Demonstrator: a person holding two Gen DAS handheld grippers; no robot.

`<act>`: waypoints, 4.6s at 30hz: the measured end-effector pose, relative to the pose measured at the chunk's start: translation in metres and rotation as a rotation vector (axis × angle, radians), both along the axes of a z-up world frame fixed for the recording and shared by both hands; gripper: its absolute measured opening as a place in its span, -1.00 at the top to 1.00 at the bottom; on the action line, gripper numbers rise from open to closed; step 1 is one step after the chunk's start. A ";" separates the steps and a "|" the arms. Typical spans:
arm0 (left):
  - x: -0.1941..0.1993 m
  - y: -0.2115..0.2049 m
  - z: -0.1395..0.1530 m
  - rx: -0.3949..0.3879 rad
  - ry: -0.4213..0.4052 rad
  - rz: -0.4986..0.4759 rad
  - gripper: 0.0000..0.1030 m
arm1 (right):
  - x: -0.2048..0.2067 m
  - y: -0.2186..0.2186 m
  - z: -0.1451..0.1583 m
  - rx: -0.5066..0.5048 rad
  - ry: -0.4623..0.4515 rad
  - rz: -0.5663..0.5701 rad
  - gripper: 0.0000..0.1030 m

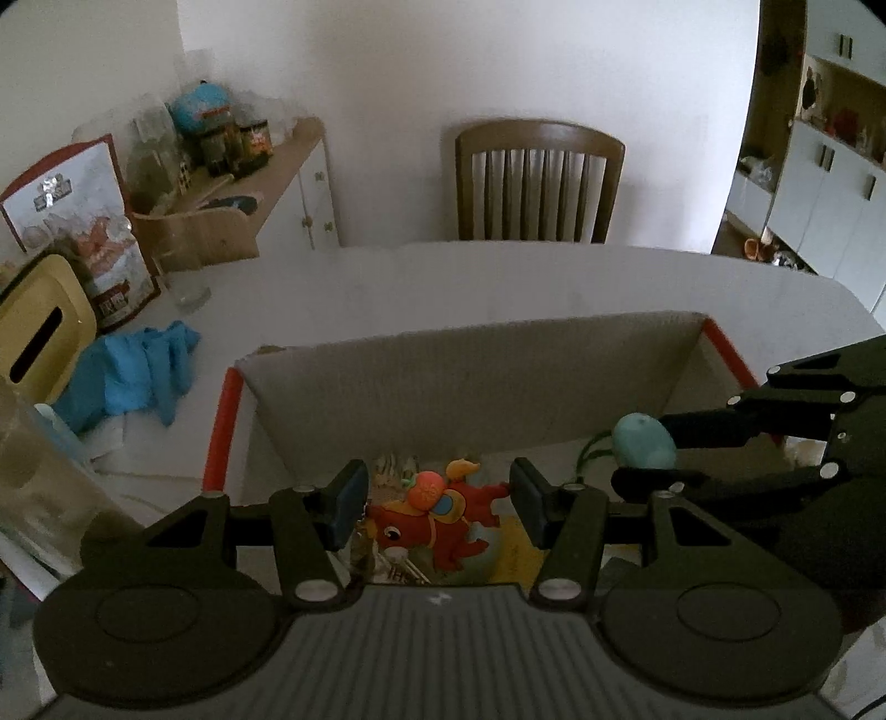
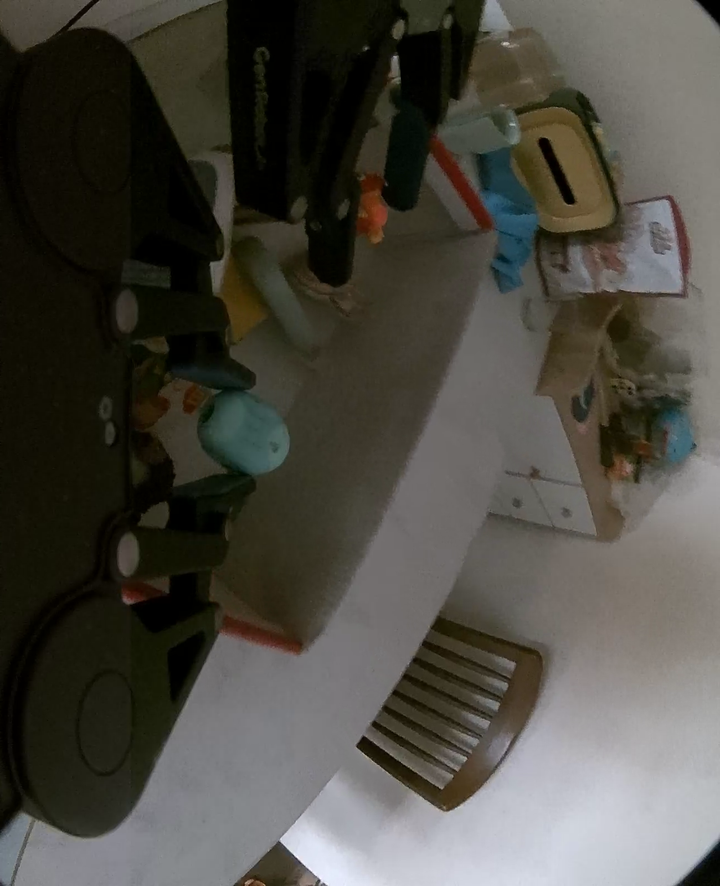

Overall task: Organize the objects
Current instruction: 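Carry red plush in left tool and blue plush in right tool to the box, then lower red plush into box with left tool while right tool releases blue plush, then move both tools from the box back to the items on the glass table, then grasp dark bag of beads with left tool while right tool grasps cream cylinder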

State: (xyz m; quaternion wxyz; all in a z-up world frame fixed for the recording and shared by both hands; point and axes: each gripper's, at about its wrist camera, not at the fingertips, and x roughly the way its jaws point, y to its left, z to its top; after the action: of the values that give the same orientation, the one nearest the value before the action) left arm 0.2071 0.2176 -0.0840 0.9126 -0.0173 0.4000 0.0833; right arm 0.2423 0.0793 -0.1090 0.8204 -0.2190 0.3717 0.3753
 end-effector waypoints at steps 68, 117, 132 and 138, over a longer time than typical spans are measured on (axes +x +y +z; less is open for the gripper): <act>-0.054 -0.081 0.079 -0.032 -0.135 -0.068 -0.43 | -0.047 -0.122 0.080 0.307 0.041 -0.034 -0.66; 0.000 -0.283 -0.041 -0.084 -0.060 -0.032 -0.99 | 0.063 -0.298 -0.008 0.204 0.124 -0.158 -0.96; 0.035 -0.288 -0.079 -0.018 -0.067 0.033 -0.99 | 0.101 -0.283 -0.042 0.158 0.184 -0.024 -0.81; 0.039 -0.284 -0.089 -0.022 -0.067 0.058 -0.98 | 0.110 -0.273 -0.053 0.143 0.205 0.020 -0.73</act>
State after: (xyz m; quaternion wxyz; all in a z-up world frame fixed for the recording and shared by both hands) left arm 0.2461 -0.0660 -0.1734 0.9223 -0.0418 0.3697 0.1046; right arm 0.3526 -0.1934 -0.1625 0.7879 -0.1240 0.4238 0.4292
